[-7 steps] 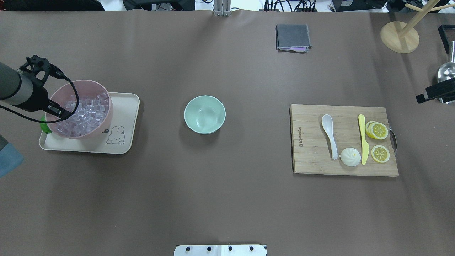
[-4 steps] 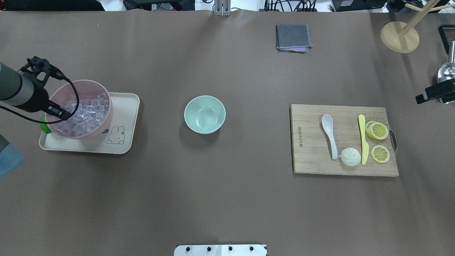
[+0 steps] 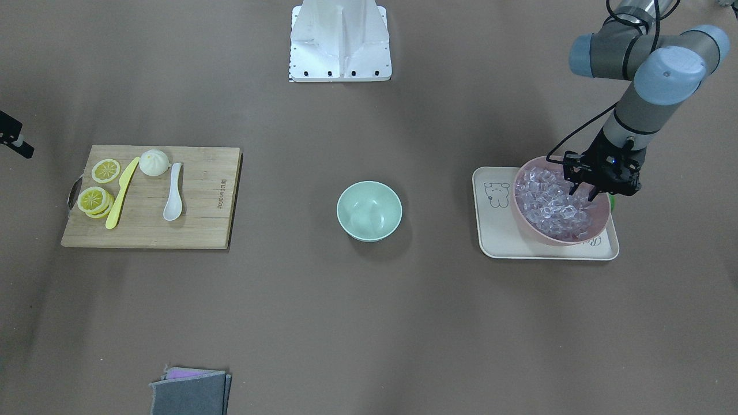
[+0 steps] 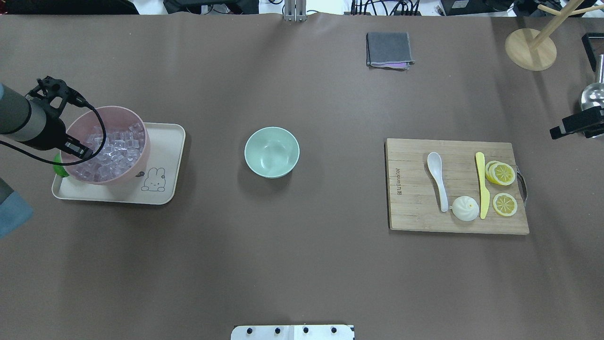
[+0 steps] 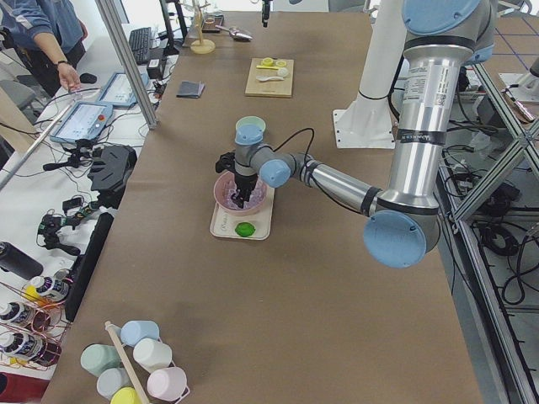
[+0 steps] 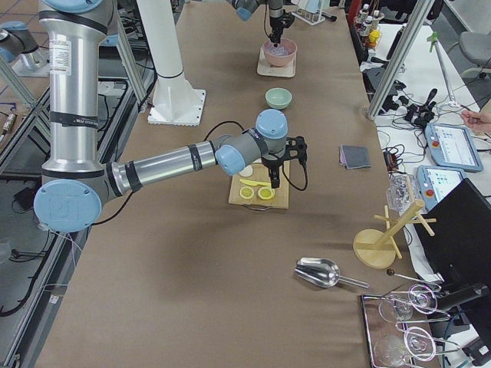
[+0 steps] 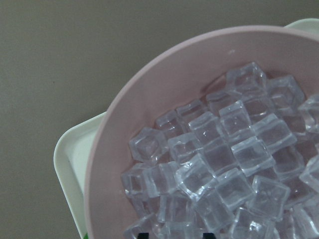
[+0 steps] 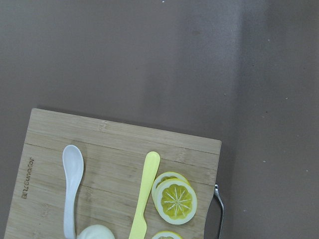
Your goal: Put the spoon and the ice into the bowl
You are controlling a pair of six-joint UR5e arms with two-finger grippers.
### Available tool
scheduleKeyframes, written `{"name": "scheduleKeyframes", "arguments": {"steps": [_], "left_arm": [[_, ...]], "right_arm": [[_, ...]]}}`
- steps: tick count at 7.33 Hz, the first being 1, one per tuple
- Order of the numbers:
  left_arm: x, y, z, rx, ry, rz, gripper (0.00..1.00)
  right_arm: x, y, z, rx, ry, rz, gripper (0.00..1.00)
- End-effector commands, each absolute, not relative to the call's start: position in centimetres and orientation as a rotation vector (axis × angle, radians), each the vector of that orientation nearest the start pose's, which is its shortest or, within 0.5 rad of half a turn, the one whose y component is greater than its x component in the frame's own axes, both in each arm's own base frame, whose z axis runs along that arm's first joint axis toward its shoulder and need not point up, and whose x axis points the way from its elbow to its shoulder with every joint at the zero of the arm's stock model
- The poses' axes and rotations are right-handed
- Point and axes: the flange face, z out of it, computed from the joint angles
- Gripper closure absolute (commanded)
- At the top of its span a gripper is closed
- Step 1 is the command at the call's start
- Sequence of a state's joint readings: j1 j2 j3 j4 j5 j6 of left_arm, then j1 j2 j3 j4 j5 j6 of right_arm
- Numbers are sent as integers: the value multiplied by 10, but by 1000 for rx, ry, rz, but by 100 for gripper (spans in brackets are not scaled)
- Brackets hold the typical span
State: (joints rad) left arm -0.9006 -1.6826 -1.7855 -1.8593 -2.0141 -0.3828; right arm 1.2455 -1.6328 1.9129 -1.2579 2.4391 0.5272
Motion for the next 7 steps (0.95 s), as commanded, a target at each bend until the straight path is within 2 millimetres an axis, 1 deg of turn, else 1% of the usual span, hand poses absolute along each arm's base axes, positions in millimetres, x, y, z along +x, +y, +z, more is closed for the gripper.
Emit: {"name": "scheduleKeyframes", "arguments": {"steps": [1, 3, 4, 5, 6, 7], "left_arm": [[274, -490, 474, 309, 681, 410, 100], [274, -491, 471, 311, 683, 408, 100], [274, -491, 466, 318, 690, 411, 100], [272, -490, 449, 339, 706, 416, 100], [265, -487, 431, 347, 738, 420, 100], [252, -489, 410, 349, 784, 413, 100]], "right_arm": [[-97, -464, 473, 157, -995, -70, 0], [-100, -466, 470, 158, -996, -67, 0], [-103, -468, 466, 159, -1000, -67, 0], [-111, -475, 453, 155, -1010, -49, 0], [-127, -481, 437, 151, -1013, -27, 0], [-152, -487, 421, 150, -1004, -9, 0]]}}
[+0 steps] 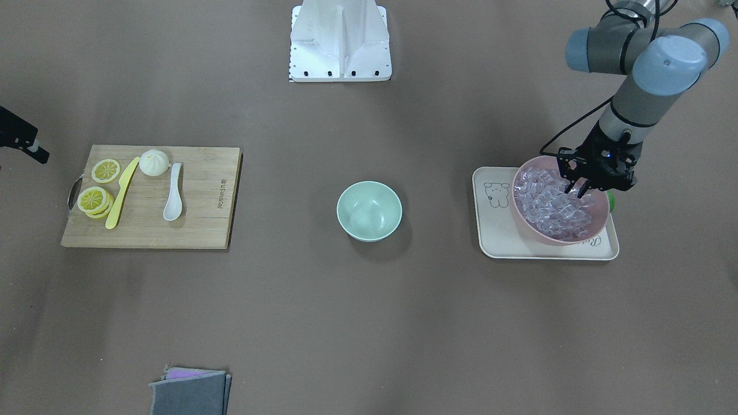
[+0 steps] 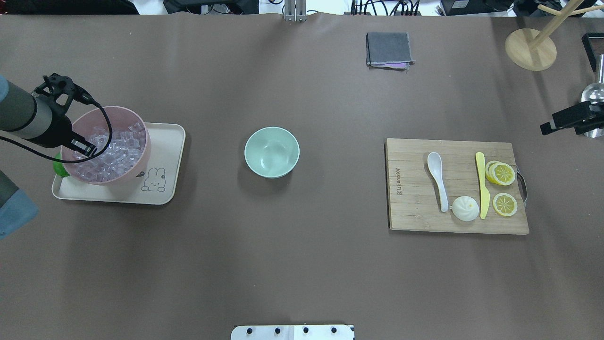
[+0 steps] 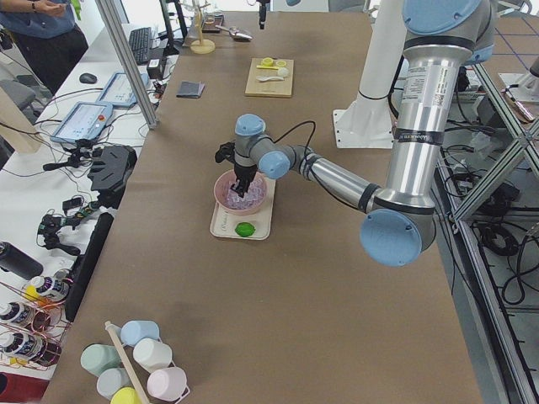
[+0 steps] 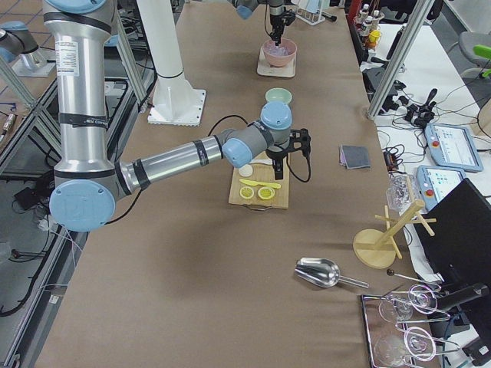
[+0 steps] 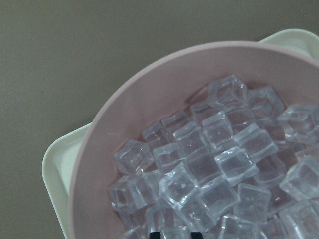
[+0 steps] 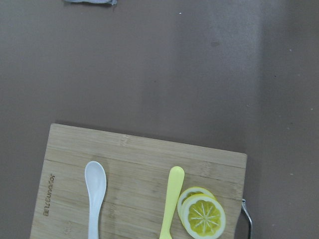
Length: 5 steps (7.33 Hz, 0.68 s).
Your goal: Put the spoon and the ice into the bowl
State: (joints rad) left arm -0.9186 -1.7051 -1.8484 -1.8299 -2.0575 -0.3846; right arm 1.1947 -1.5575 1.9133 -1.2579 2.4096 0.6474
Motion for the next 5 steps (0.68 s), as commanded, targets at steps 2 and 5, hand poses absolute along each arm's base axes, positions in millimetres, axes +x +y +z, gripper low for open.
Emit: {"name": "scheduleKeyframes", "arguments": {"steps": [2, 5], "left_arm": [[261, -498, 368, 368, 827, 396, 100], [294, -527, 300, 343, 883, 288, 100]], "right_arm": [[-203, -490, 390, 133, -1002, 38, 0], [-261, -478, 374, 139, -970, 34, 1]]}}
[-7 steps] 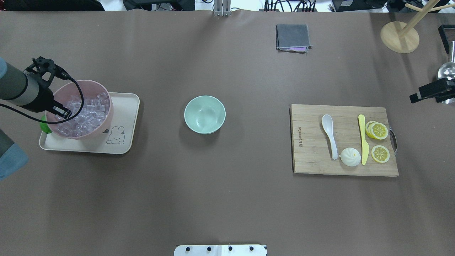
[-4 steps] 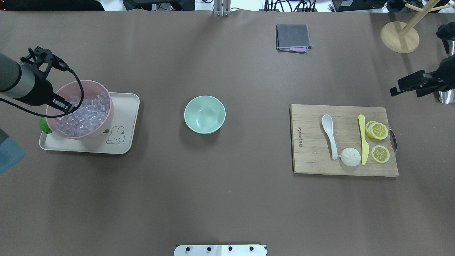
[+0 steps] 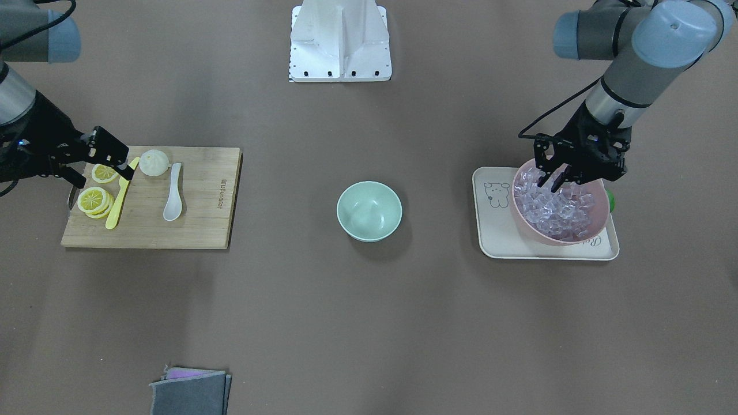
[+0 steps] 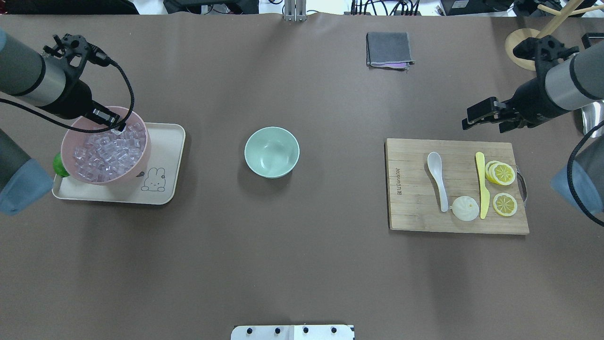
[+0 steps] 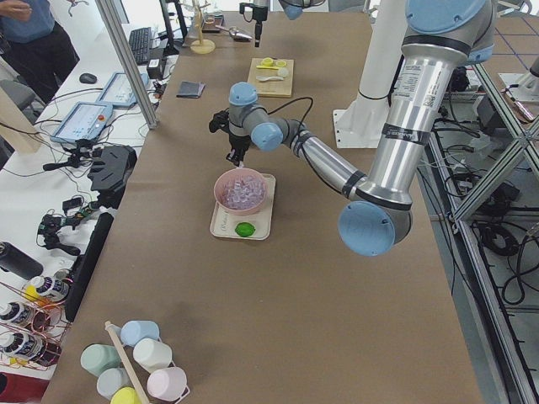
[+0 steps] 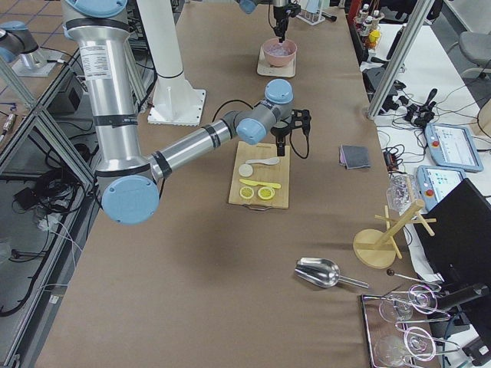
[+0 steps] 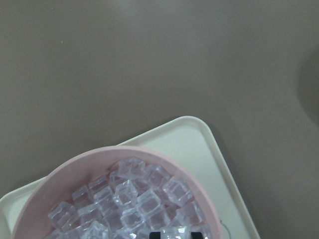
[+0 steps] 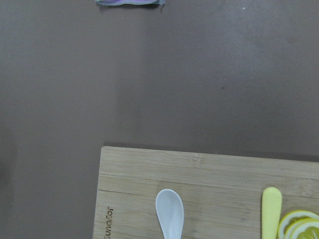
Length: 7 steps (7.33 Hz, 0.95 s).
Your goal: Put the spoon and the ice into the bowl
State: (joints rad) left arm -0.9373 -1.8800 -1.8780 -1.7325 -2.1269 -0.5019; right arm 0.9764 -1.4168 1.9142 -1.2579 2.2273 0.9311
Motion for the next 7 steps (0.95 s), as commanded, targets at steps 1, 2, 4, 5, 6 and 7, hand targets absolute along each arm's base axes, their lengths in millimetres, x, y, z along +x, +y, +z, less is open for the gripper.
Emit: {"name": "scheduleKeyframes", "arguments": {"steps": [1, 2, 4, 5, 6, 7], "left_arm": [[318, -533, 280, 322, 907, 262, 100], [343, -533, 265, 298, 930, 243, 100], [380, -536, 236, 267, 966, 202, 100], [403, -536, 230, 260, 973, 218, 100], [419, -534, 227, 249, 1001, 199, 100], [437, -533, 224, 245, 1035, 184, 100]], "right_arm": [[-275, -473, 376, 138, -959, 17, 2], [-289, -467, 383, 131, -941, 1, 2], [-314, -449, 397, 103, -905, -32, 6], [-325, -438, 402, 83, -899, -55, 7], [-332, -431, 412, 67, -883, -66, 9], [-342, -427, 418, 72, -861, -73, 10]]}}
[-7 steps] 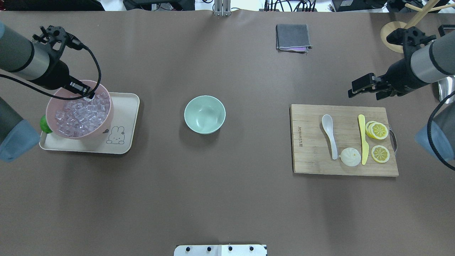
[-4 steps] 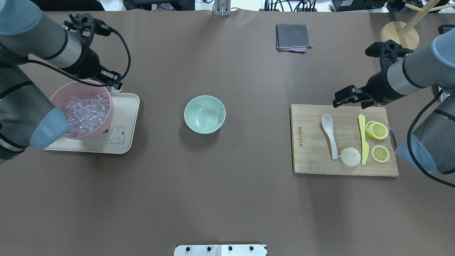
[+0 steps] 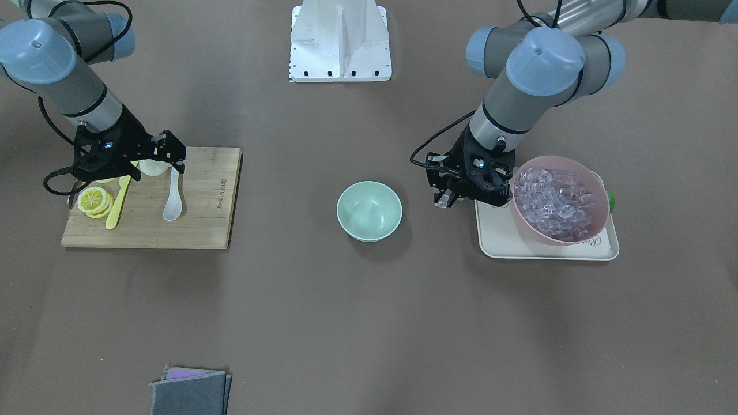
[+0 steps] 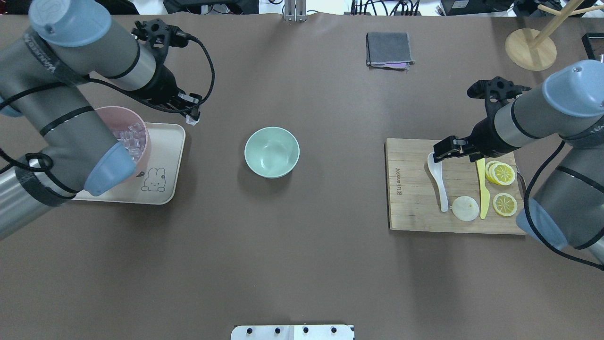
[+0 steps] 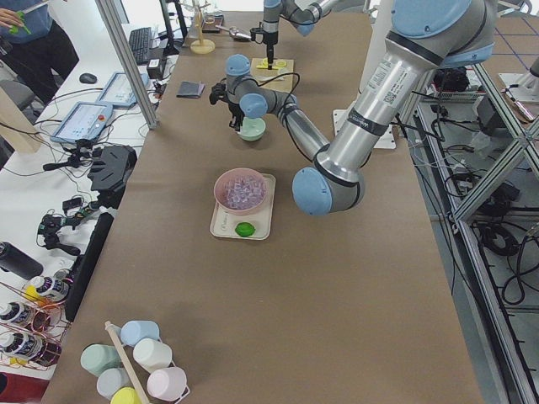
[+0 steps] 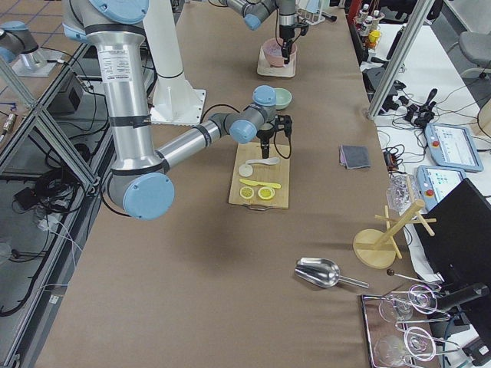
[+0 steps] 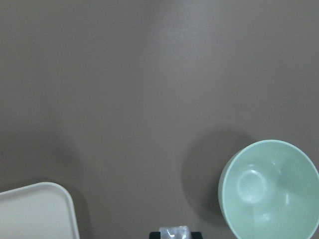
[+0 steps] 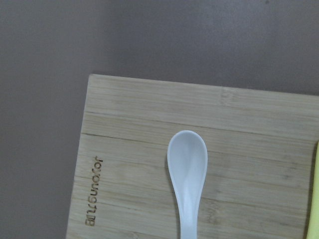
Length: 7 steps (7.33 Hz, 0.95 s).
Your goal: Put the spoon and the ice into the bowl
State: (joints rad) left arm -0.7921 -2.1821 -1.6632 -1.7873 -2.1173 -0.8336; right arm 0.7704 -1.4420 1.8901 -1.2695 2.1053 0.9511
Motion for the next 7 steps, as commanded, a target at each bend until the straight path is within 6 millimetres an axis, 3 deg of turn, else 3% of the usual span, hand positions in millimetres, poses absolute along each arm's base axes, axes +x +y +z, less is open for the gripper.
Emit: {"name": "scheduleKeyframes", "arguments": {"steps": [1, 3, 7], "left_arm": [[446, -536, 219, 238, 1042, 170, 100], [464, -523, 215, 267, 1025, 174, 100], [472, -518, 210, 256, 1036, 165, 100]], "right_arm": [[-351, -425, 428, 65, -840, -78, 10], [-362, -422, 428, 57, -839, -93, 21], [-372, -414, 441, 53, -811, -116, 29]]}}
